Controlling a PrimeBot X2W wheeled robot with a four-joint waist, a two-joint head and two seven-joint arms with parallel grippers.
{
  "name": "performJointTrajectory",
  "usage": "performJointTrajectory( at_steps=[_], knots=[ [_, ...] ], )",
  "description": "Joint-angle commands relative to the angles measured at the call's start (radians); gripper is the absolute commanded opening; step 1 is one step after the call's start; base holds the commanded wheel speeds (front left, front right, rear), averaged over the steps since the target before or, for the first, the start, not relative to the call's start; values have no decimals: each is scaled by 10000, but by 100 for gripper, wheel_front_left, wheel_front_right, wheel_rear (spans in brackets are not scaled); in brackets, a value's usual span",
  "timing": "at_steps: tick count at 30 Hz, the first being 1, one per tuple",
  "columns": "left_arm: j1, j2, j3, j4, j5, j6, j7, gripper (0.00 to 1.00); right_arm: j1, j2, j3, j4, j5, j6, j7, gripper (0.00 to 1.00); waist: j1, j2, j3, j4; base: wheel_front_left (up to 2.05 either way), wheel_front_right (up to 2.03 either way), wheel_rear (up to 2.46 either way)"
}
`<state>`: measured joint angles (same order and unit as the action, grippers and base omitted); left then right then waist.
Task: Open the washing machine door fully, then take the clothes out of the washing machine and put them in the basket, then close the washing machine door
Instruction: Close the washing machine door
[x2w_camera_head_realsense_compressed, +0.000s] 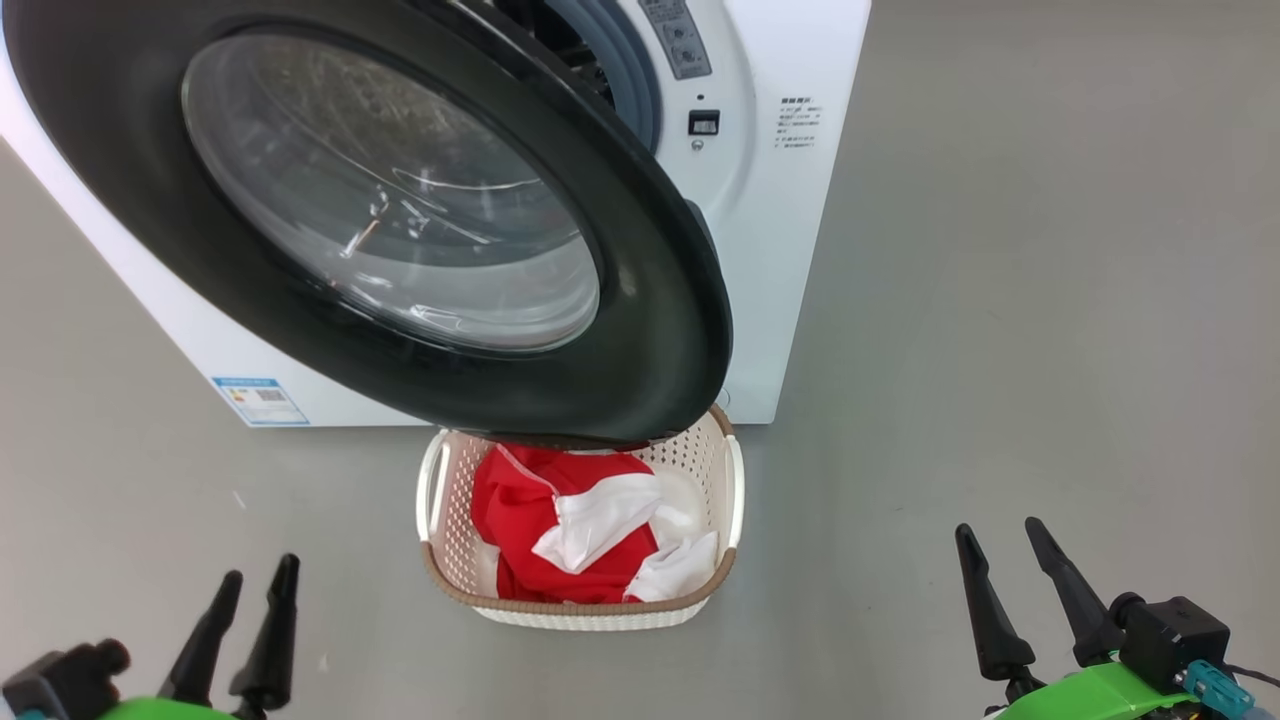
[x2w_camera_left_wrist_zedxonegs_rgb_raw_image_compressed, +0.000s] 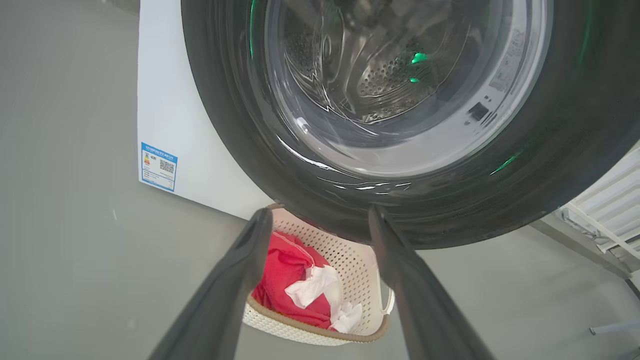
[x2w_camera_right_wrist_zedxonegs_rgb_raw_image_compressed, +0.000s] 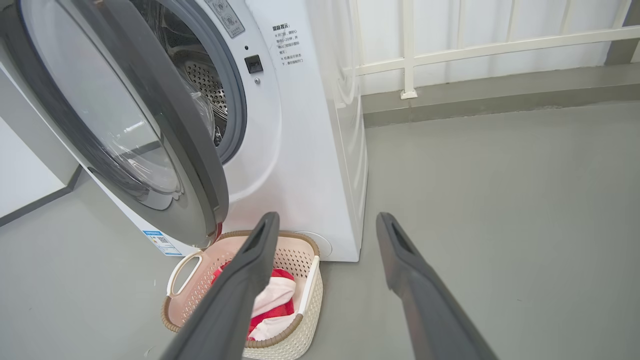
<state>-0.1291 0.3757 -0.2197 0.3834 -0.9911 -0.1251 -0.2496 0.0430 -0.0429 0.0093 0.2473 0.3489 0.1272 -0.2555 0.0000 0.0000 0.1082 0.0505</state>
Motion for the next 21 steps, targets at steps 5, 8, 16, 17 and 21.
performJointTrajectory(
  at_steps=[5,8,16,17,21],
  knots=[
    [304,-256,903,-440,1920,-56,-121,100,89,-74,119,-260,-96,35,-63,100,0,0,-111,-62,0,0,0],
    [462,-591,1219,-519,2837,-56,-121,100,130,-74,70,-274,-96,35,-63,100,0,0,-129,-67,0,0,0],
    [877,-1326,2011,-1018,4771,-56,-122,100,270,-74,-18,-276,-32,35,-63,100,0,0,-286,-99,0,0,0],
    [938,-1393,2101,-1099,5011,-56,-122,100,293,-74,-29,-276,-25,35,-63,100,0,0,-310,-102,0,0,0],
    [1212,-1743,2616,-1486,6108,-56,-122,100,430,-74,-68,-294,-1,35,-63,100,0,0,-428,-96,0,0,0]
  ],
)
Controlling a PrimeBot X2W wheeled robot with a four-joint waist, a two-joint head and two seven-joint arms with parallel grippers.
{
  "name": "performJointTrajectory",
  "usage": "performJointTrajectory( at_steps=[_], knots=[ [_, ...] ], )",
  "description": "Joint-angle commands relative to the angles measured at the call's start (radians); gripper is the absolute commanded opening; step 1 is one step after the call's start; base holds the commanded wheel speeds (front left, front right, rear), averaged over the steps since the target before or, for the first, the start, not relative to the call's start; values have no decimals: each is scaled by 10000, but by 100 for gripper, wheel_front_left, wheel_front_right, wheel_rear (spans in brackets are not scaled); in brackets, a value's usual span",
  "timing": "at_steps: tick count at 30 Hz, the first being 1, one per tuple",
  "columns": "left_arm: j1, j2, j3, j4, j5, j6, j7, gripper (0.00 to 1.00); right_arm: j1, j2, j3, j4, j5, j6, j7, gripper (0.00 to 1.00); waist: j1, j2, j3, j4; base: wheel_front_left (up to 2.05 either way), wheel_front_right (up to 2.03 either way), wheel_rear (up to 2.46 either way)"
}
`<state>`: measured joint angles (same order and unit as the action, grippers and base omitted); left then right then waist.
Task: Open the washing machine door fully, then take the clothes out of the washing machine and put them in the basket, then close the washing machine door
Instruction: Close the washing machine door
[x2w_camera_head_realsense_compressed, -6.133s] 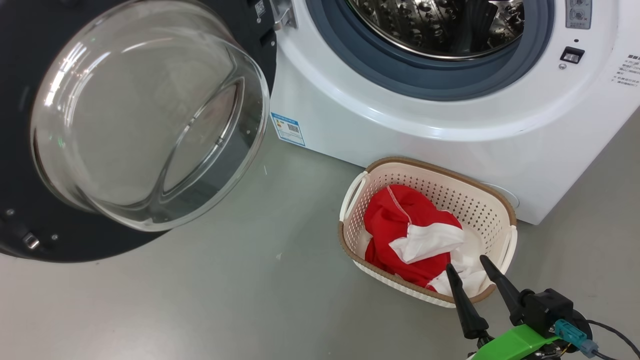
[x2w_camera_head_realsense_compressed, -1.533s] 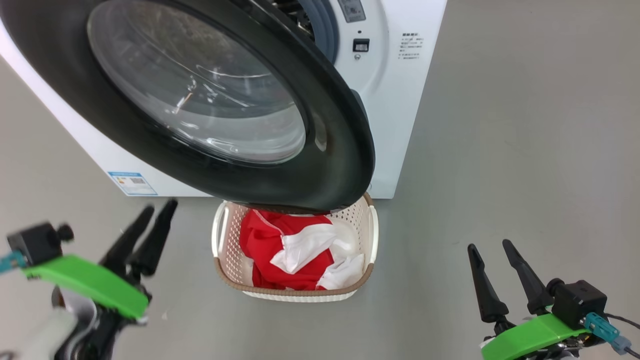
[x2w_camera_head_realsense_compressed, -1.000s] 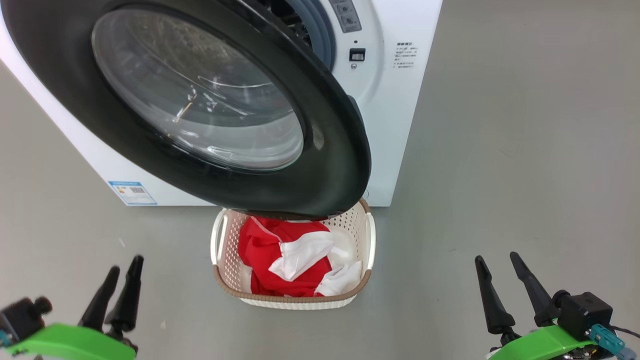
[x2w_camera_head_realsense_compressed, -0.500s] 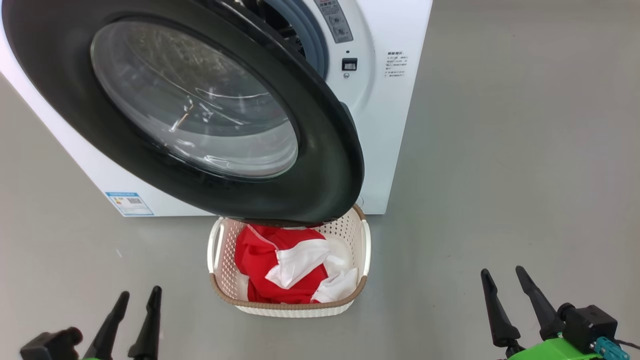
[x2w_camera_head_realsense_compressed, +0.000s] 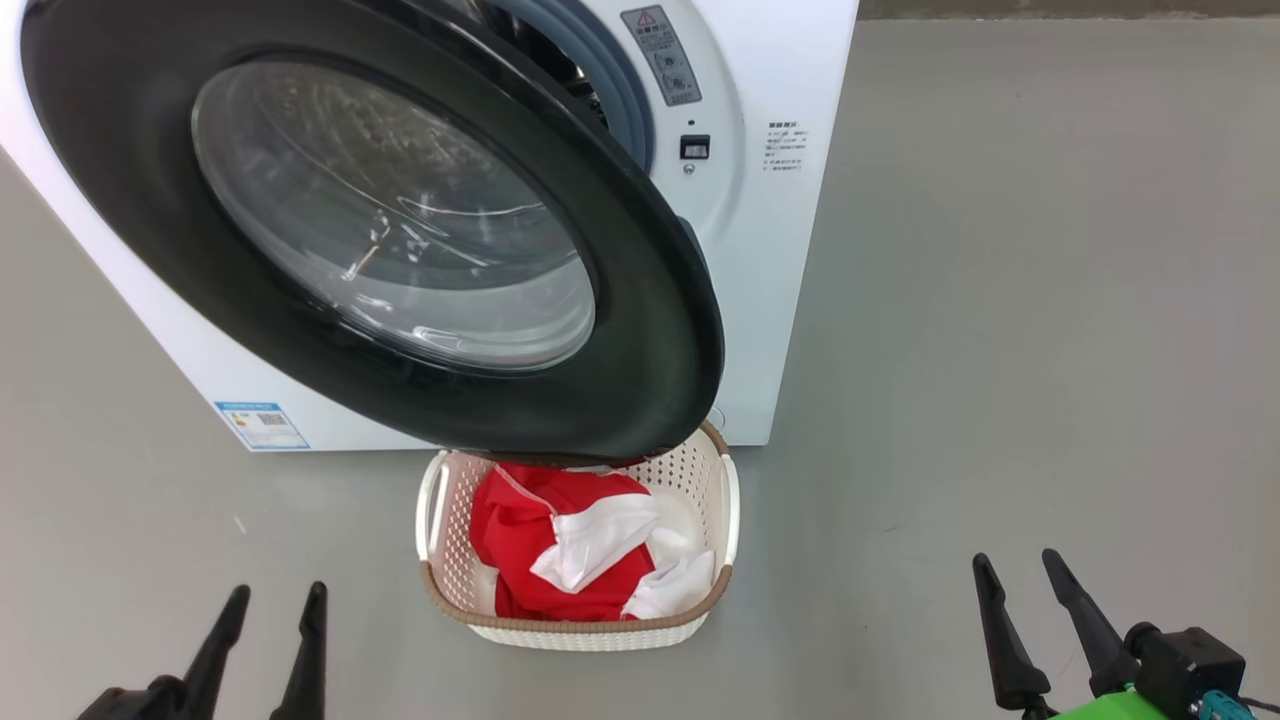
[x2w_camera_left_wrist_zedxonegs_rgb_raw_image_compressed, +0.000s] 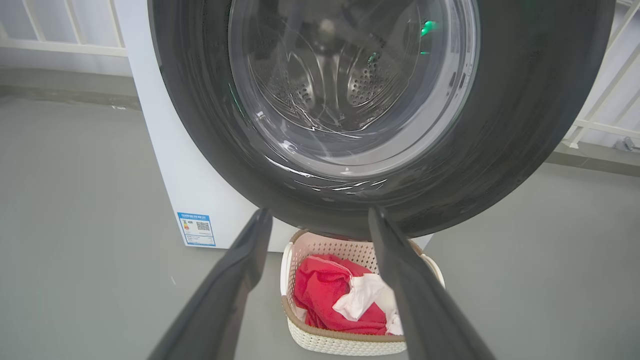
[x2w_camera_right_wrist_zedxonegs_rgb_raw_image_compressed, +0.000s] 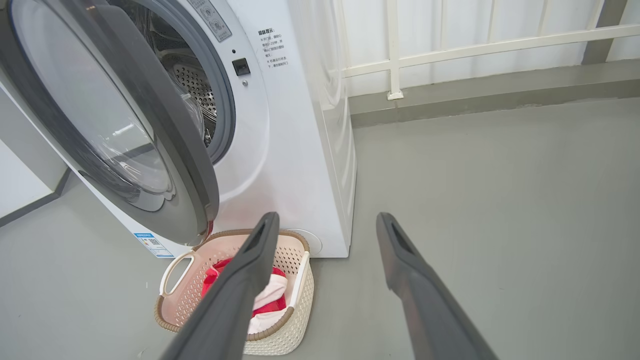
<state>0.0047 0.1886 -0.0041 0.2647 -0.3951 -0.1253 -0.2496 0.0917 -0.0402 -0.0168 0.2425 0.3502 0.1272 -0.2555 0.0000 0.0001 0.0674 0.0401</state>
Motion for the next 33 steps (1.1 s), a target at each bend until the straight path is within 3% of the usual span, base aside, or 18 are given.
performJointTrajectory(
  at_steps=[1,10,32,33],
  knots=[
    [-88,41,572,-392,313,-54,-122,100,-31,-100,180,-250,-8,35,-63,100,0,-1,-36,15,0,0,0],
    [193,-288,786,-674,1142,-54,-122,100,114,-100,132,-311,25,35,-63,100,0,-1,-106,66,0,0,0],
    [232,-538,800,-618,1327,-54,-122,100,46,-100,164,-291,29,35,-63,100,0,-1,-109,240,0,0,0],
    [224,-551,780,-616,1330,-54,-122,100,29,-100,208,-293,65,35,-63,70,0,-1,-106,280,0,0,0]
  ],
)
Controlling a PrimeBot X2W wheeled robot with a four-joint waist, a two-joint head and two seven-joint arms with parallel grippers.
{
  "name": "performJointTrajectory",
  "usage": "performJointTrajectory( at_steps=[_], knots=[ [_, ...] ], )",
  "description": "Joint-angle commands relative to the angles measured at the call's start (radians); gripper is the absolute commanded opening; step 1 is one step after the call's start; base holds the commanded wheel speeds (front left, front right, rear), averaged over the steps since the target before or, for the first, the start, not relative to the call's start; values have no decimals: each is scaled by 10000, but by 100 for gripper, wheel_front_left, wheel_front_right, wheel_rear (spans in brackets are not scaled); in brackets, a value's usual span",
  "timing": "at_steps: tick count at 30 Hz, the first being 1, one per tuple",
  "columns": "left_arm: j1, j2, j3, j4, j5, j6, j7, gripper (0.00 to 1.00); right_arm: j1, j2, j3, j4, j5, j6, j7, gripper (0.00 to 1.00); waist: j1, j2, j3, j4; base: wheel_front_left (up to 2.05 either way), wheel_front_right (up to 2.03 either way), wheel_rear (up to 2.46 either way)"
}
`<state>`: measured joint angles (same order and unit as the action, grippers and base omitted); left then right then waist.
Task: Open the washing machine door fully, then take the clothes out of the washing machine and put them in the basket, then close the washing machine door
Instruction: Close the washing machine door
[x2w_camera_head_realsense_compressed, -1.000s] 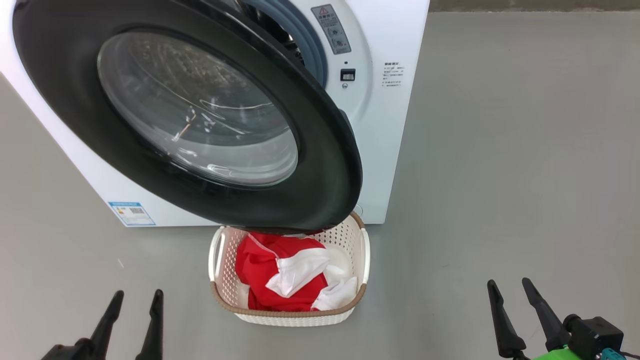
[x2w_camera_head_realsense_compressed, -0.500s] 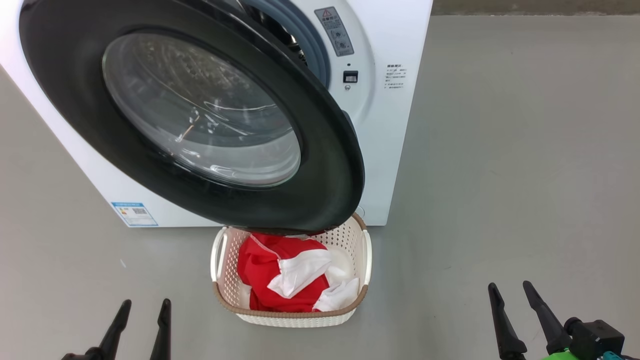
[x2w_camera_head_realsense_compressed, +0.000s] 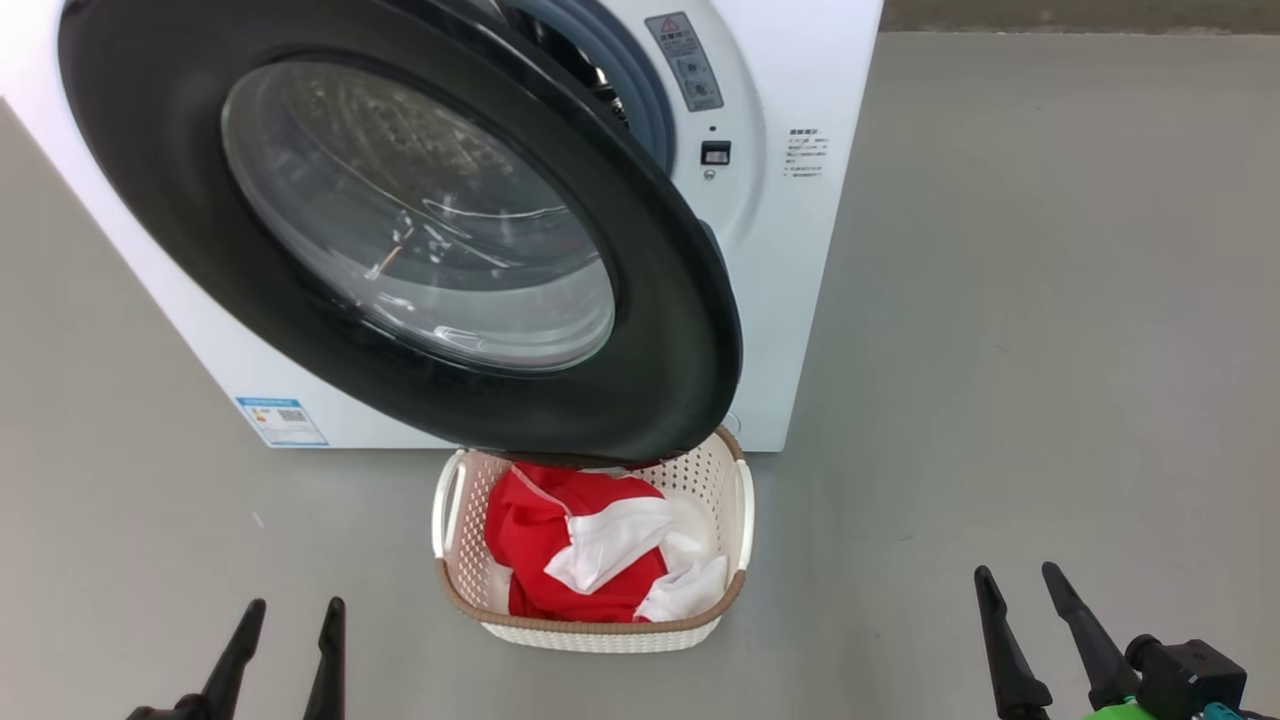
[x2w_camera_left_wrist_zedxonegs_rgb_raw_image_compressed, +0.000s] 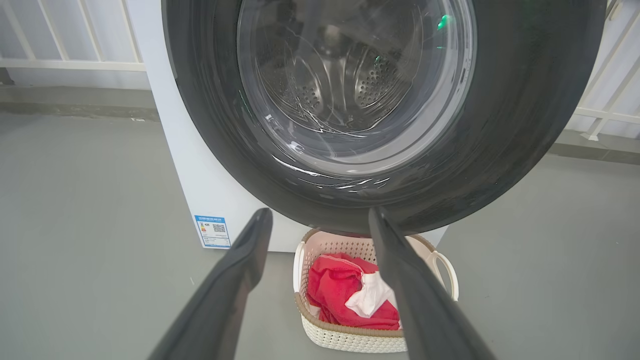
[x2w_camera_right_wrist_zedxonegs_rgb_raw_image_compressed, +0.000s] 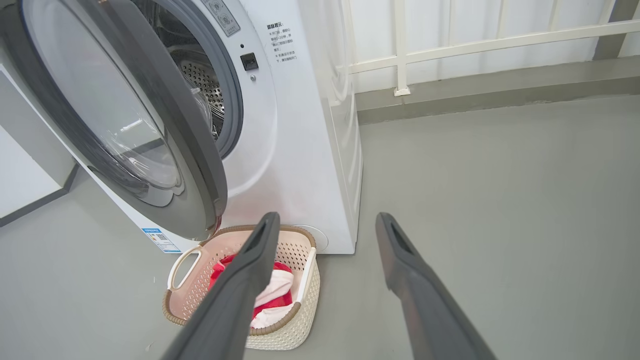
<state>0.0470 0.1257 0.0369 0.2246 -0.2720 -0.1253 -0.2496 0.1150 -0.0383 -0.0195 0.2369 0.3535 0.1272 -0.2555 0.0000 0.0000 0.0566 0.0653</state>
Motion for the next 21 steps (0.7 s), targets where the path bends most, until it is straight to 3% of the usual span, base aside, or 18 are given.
performJointTrajectory(
  at_steps=[1,3,21],
  knots=[
    [-211,61,345,-214,101,-54,-122,100,-226,-120,278,-244,67,35,-63,41,0,0,5,84,0,0,0],
    [-227,3,320,-218,105,-54,-122,100,-283,-120,372,-256,147,35,-63,0,0,0,-9,225,0,0,0],
    [-329,-501,-206,-108,30,-54,-122,100,-2726,-120,1800,96,388,35,-63,0,0,0,49,2228,0,0,0]
  ],
)
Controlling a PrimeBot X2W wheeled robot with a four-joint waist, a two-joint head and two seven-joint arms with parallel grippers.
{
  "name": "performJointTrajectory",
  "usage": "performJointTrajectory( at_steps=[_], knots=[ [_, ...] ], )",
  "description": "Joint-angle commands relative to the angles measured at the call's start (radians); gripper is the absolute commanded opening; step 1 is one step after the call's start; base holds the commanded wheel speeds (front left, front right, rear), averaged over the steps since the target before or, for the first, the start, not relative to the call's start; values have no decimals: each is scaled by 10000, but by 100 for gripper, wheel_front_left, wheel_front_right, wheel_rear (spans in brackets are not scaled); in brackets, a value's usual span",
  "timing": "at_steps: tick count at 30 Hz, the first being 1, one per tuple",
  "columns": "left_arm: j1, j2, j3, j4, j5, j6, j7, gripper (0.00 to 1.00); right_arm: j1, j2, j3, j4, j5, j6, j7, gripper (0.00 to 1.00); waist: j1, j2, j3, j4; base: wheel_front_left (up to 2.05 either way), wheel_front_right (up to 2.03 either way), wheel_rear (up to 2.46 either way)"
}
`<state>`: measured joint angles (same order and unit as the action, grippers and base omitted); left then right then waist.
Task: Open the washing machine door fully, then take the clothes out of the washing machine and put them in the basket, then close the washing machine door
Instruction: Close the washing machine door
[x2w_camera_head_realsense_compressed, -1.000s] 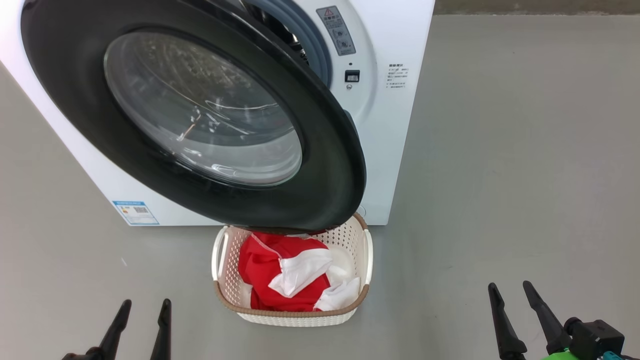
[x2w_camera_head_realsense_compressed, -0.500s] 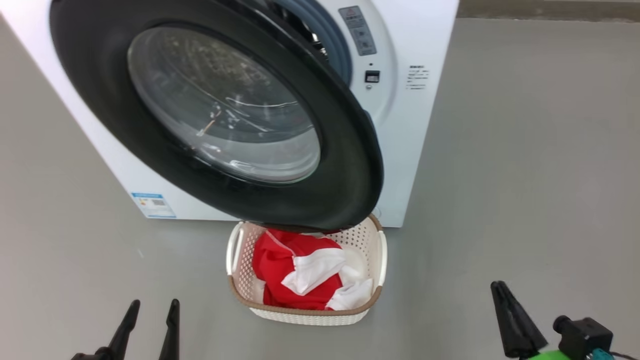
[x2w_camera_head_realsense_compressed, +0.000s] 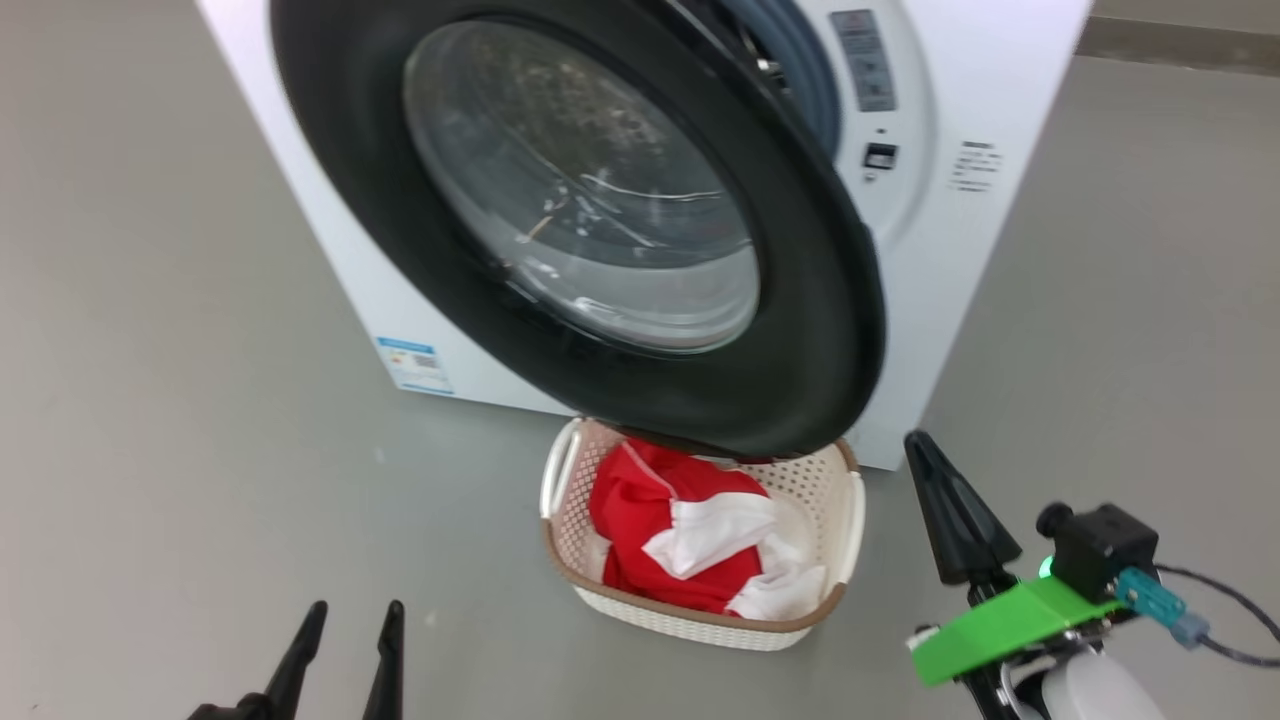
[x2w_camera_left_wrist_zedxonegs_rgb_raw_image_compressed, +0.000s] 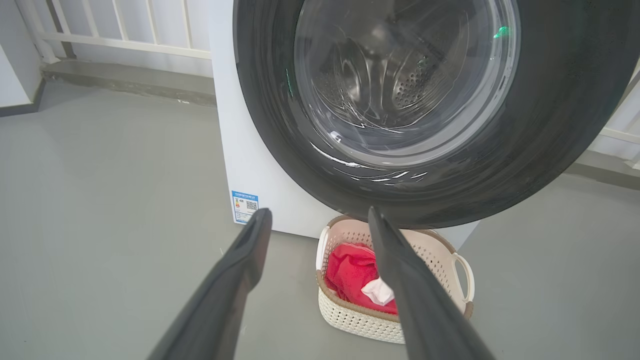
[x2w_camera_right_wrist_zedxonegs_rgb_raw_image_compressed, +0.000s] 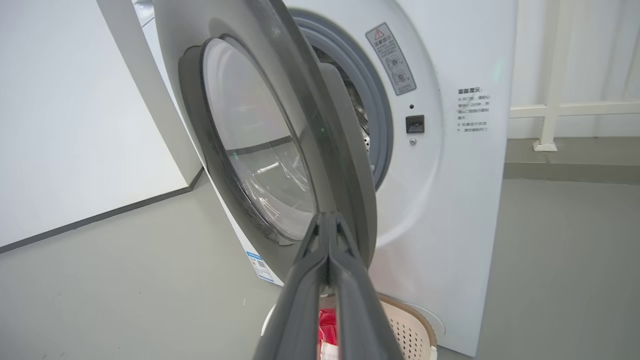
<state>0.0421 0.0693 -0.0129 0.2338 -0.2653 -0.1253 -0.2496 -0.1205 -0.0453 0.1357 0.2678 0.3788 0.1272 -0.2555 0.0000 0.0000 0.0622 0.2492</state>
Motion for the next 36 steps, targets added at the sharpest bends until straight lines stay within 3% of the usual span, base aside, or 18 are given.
performJointTrajectory(
  at_steps=[1,17,36],
  knots=[
    [-271,46,247,-209,-39,-54,-122,100,-512,-49,309,-192,151,35,-63,0,0,0,-2,493,0,0,0],
    [-829,-92,-278,-211,-300,-54,-122,100,-2309,-49,344,502,157,35,-63,0,0,0,873,1383,0,0,0],
    [-2102,-151,-742,-254,-848,-54,-122,100,-4222,-49,-758,577,-465,35,-63,0,0,0,2850,1253,0,0,0]
  ],
)
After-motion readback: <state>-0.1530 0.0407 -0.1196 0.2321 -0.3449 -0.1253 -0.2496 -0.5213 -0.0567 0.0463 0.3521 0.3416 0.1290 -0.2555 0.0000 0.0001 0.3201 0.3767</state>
